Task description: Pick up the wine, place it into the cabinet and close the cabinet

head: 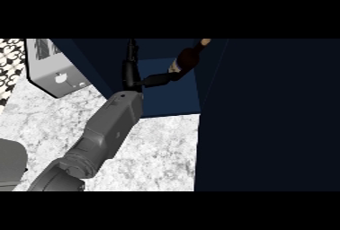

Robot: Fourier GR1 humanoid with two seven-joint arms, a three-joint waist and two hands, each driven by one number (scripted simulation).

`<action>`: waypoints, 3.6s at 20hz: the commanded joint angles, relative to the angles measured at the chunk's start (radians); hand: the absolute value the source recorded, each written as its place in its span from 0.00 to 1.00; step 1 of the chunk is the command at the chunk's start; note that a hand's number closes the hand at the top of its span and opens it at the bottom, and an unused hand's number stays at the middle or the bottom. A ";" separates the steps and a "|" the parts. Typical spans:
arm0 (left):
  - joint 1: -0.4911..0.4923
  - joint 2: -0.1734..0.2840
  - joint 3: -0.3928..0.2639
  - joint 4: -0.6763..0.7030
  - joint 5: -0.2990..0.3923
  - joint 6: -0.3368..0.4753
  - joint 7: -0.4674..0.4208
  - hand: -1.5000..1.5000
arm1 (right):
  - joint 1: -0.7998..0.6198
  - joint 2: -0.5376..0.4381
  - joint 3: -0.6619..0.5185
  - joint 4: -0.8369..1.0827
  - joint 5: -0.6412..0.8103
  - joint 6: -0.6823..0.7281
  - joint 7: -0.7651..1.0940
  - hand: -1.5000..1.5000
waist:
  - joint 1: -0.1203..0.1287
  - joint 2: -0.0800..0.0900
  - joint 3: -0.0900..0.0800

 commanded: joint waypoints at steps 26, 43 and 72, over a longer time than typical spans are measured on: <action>0.099 -0.002 -0.056 -0.045 0.097 -0.240 -0.060 0.00 | 0.004 0.015 0.055 -0.040 -0.002 -0.053 0.022 0.00 | 0.022 -0.017 -0.003; 0.443 -0.001 -0.572 -0.601 0.362 0.042 0.026 0.00 | 0.020 -0.019 -0.036 -0.085 -0.049 -0.054 0.063 0.00 | 0.064 -0.034 -0.001; 1.121 0.232 -0.946 -1.705 0.017 0.406 0.209 0.00 | 0.048 -0.033 -0.035 -0.028 -0.111 -0.012 0.015 0.00 | 0.088 -0.028 -0.001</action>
